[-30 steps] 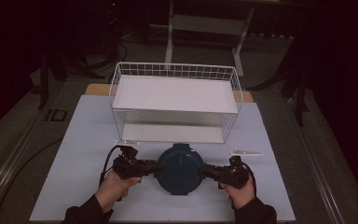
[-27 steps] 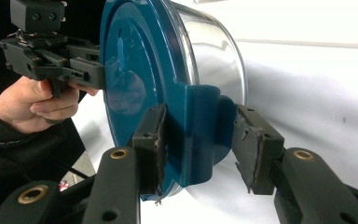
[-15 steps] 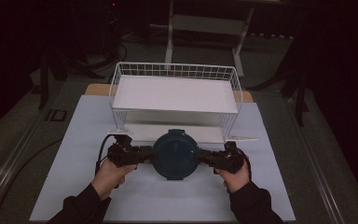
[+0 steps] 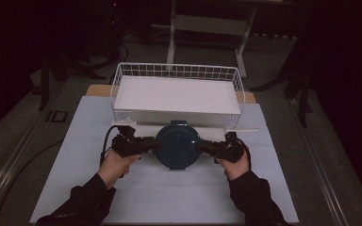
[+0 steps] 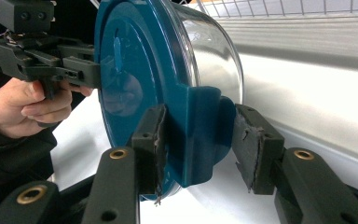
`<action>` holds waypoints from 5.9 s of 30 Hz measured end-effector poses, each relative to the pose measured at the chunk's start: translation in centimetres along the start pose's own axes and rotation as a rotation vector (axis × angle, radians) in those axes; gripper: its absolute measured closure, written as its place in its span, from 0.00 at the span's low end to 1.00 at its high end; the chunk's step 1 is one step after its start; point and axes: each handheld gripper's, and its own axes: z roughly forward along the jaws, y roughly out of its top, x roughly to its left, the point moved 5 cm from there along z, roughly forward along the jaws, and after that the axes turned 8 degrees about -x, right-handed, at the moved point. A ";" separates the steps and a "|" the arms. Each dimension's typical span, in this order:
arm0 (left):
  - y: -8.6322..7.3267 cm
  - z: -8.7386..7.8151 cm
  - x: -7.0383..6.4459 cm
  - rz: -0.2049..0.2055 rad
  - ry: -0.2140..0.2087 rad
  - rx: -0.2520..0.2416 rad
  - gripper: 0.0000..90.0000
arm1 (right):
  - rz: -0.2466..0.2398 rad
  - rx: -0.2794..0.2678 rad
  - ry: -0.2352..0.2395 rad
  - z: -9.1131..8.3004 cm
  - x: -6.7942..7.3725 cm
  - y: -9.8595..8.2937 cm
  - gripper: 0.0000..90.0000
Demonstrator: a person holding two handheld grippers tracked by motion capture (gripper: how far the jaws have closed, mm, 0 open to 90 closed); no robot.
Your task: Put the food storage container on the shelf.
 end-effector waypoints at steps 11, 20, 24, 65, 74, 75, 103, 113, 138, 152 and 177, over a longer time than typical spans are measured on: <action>0.4 1.6 2.5 -0.011 0.015 -0.010 0.62 | 0.025 -0.008 -0.008 1.9 -2.3 0.2 0.62; 0.2 2.7 3.8 -0.039 0.025 -0.019 0.61 | 0.038 -0.013 -0.021 3.0 -3.7 0.3 0.62; 0.1 3.3 4.1 -0.042 0.023 -0.030 0.61 | 0.044 -0.016 -0.026 3.2 -4.3 0.4 0.62; 0.5 5.1 6.8 0.003 0.140 -0.128 0.39 | -0.056 -0.080 -0.186 4.4 -5.1 1.0 0.51; 0.4 4.8 6.1 0.035 0.126 -0.125 0.31 | -0.122 -0.089 -0.214 4.2 -4.1 0.7 0.50; 0.3 4.6 5.8 0.038 0.115 -0.125 0.27 | -0.125 -0.094 -0.218 4.1 -3.9 0.7 0.49; -0.8 -2.4 -1.0 0.219 0.005 -0.139 0.01 | -0.194 -0.069 -0.167 2.8 3.1 -0.7 0.60; -2.0 -4.7 -1.9 0.270 0.023 -0.102 0.01 | -0.222 0.037 -0.066 4.3 4.9 -2.8 0.94; -7.1 -7.4 -0.5 0.233 0.090 -0.109 0.01 | -0.194 0.102 -0.139 6.7 2.6 -3.9 1.00; -7.8 -6.9 -0.9 0.266 0.084 -0.092 0.01 | -0.198 0.100 -0.171 8.5 1.7 -3.5 1.00; -7.9 -6.9 -1.0 0.272 0.067 -0.100 0.01 | -0.195 0.059 -0.225 10.4 -0.3 -1.6 1.00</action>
